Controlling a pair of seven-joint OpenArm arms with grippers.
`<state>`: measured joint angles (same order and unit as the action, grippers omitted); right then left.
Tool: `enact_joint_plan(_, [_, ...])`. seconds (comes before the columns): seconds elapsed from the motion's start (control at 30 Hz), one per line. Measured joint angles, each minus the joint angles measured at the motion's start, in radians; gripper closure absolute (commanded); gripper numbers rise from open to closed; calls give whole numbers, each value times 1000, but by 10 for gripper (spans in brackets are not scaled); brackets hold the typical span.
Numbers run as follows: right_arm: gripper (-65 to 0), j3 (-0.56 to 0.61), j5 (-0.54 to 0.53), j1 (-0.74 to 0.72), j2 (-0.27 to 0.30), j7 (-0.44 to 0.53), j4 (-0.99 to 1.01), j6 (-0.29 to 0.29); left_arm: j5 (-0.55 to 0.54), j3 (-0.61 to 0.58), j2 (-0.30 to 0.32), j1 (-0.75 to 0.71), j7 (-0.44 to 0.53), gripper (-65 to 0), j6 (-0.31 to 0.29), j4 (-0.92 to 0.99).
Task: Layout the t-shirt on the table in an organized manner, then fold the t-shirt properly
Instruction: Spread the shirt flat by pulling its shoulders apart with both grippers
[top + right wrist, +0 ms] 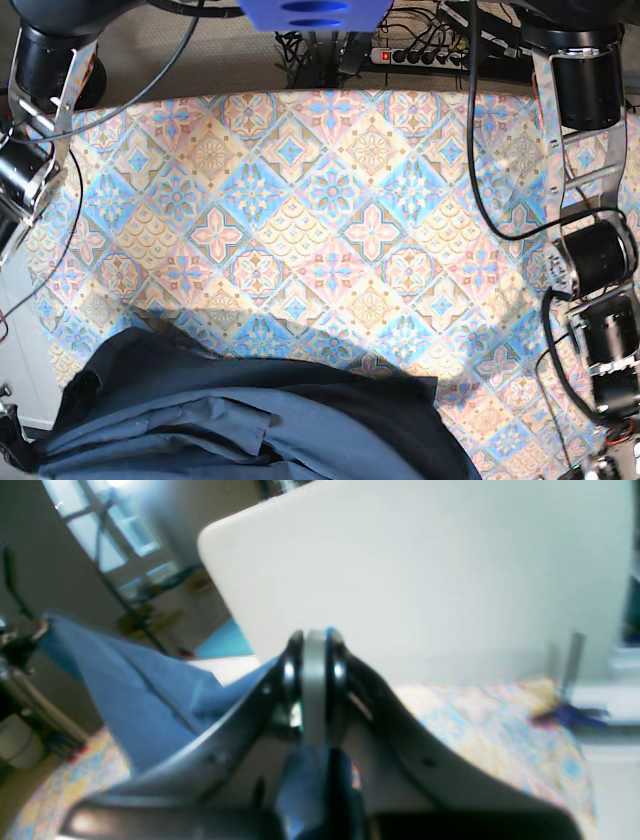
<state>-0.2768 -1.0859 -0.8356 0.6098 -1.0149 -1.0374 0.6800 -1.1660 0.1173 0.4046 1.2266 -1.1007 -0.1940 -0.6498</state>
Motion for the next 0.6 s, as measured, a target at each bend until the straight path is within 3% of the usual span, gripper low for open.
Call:
enact_joint_plan(0.03, [-2, 1, -31, 38, 9, -25, -47, 5, -58, -6, 36, -23, -45, 0, -10, -39])
enact_joint_plan(0.13, [-2, -6, -105, 195, 32, -6, -163, 13, -235, 2, 150, -171, -20, 0, -24, -157])
enact_joint_plan(0.27, [-2, -21, -65, 484, 34, -52, -403, 0, -259, 5, 270, -539, -40, 0, 4, -315])
enact_joint_plan(0.33, [-2, -54, -102, 618, 15, -38, -529, 22, -267, 0, 284, -710, -65, 0, -1, -416])
enact_joint_plan(0.43, [-2, -108, -97, 793, 2, -19, -639, 5, -297, 84, 292, -945, -31, 0, -14, -570])
enact_joint_plan(0.53, [-2, -101, -72, 925, -27, -56, -694, 14, -306, 184, 290, -1163, -36, 0, -18, -620])
enact_joint_plan(0.6, [-2, -89, -85, 988, -51, -45, -720, 18, -254, 237, 254, -1267, -41, 0, -2, -607])
